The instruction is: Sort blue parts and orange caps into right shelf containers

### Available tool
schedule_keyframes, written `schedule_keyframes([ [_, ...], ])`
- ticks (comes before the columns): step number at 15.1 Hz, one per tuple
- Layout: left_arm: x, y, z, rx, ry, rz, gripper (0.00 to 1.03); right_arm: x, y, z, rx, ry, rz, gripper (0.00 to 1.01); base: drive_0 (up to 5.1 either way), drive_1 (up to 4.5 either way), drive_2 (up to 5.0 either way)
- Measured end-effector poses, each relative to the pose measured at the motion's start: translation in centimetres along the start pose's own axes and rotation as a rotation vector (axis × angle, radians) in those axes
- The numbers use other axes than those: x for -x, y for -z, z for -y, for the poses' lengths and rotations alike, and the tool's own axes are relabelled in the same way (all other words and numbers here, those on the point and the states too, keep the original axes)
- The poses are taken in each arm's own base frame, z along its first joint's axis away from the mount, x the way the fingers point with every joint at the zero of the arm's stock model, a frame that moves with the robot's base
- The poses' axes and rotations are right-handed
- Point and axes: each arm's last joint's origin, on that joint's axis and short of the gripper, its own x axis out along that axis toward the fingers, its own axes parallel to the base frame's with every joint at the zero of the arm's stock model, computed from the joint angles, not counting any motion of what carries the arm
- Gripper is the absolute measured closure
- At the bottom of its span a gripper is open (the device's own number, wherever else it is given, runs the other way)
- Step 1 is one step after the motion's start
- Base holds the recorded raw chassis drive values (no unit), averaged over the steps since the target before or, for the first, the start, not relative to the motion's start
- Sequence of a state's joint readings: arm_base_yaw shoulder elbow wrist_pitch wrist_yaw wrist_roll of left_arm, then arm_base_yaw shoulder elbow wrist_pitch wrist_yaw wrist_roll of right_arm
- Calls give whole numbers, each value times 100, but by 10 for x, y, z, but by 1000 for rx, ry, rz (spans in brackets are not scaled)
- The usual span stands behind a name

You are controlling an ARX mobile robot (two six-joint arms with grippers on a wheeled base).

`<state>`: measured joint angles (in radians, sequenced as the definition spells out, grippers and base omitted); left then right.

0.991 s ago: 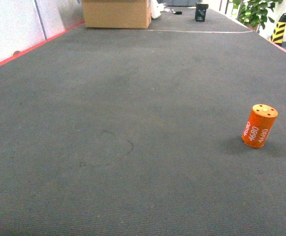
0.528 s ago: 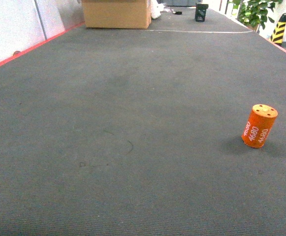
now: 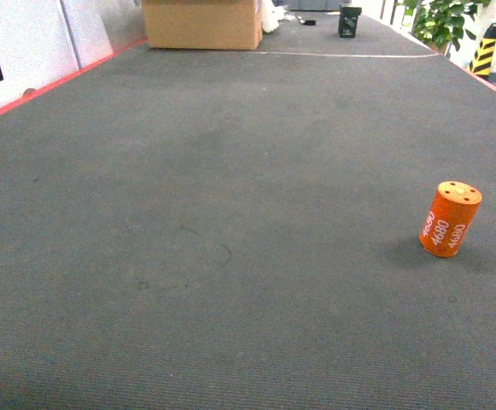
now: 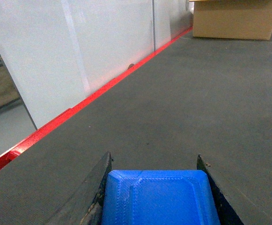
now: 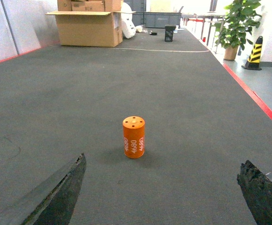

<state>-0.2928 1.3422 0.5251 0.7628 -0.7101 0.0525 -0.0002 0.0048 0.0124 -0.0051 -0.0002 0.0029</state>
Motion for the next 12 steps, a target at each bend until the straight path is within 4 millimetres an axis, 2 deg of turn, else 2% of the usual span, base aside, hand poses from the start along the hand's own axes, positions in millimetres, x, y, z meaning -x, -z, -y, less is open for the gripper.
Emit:
schedule_keyframes([
  [12,0,0,0,0,0,0,62,0,0,0,0,0,0,3,0,0,0],
])
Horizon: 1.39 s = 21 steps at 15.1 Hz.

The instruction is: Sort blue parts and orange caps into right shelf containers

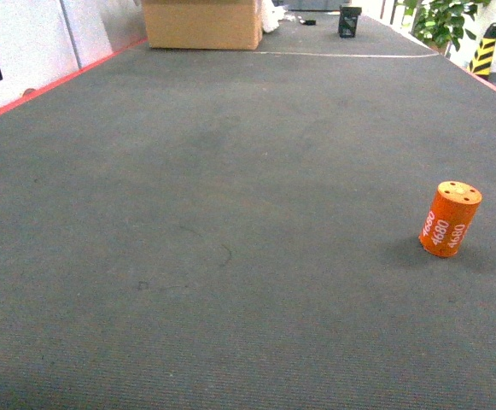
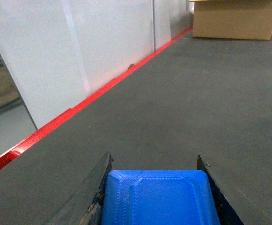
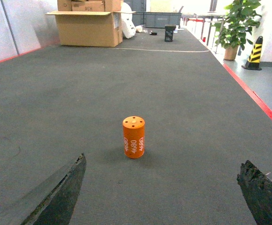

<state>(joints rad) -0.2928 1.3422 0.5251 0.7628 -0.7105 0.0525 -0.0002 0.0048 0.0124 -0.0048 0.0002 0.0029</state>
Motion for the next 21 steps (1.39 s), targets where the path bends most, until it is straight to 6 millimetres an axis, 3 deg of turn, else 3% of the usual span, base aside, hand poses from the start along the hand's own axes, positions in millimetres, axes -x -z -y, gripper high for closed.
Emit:
schedule_keyframes([
  [17,0,0,0,0,0,0,62,0,0,0,0,0,0,3,0,0,0],
  [18,0,0,0,0,0,0,62,0,3,0,-15,20,-58,3,0,0,0],
  [20,0,0,0,0,-2,0,62,-3,2,-1,-80,196,-419,3,0,0,0],
  [21,1,0,1,0,3,1,62,-2,7,1,-109,246,-463,3,0,0,0],
])
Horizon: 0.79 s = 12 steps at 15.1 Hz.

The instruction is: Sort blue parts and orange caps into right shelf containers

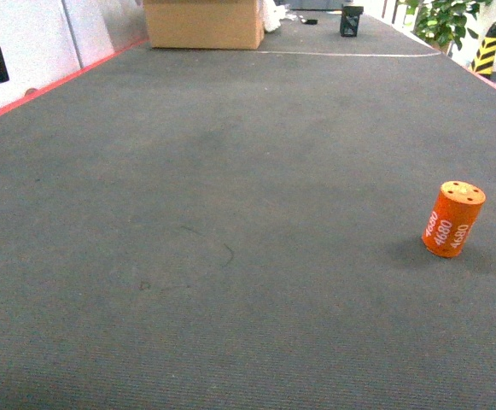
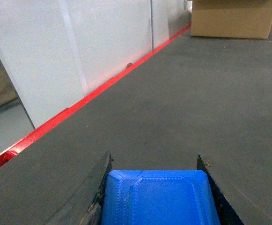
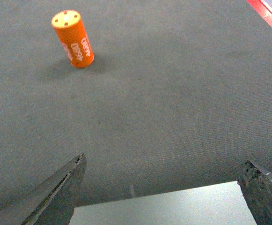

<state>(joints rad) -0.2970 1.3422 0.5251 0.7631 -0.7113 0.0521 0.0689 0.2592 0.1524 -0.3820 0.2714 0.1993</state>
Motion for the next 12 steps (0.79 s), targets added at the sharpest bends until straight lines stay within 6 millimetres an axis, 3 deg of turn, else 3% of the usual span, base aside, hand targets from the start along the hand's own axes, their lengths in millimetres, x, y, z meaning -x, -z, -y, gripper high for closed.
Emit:
schedule_keyframes([
  [7,0,1,0,-3,-3,-4,62,-2,-6,-3,-45,-11,43,3,0,0,0],
  [12,0,1,0,-3,-2,-4,62,-19,-12,-9,-44,-43,41,3,0,0,0],
])
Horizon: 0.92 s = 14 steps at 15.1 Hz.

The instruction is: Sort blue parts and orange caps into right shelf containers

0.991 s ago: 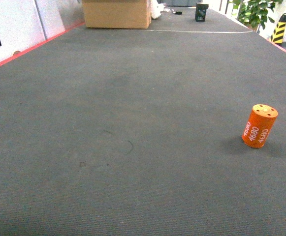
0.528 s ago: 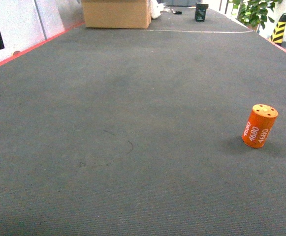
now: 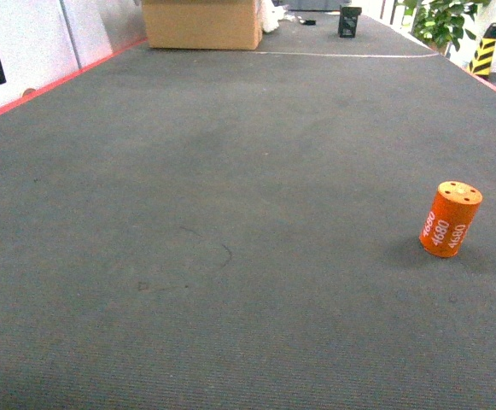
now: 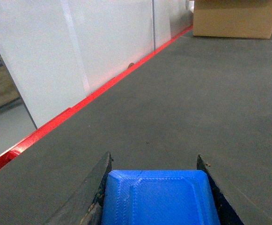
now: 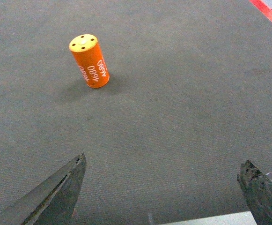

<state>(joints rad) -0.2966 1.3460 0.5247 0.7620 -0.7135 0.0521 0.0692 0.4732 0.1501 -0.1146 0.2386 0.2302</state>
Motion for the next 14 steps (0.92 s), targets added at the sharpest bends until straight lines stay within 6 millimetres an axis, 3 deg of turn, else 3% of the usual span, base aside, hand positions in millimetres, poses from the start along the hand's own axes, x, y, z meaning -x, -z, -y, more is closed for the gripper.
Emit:
schedule_keyframes([
  [3,0,0,0,0,0,0,62,-34,-10,-16,53,-52,-11,3,0,0,0],
  [14,0,0,0,0,0,0,62,-96,-26,-45,119,-167,-35,3,0,0,0],
])
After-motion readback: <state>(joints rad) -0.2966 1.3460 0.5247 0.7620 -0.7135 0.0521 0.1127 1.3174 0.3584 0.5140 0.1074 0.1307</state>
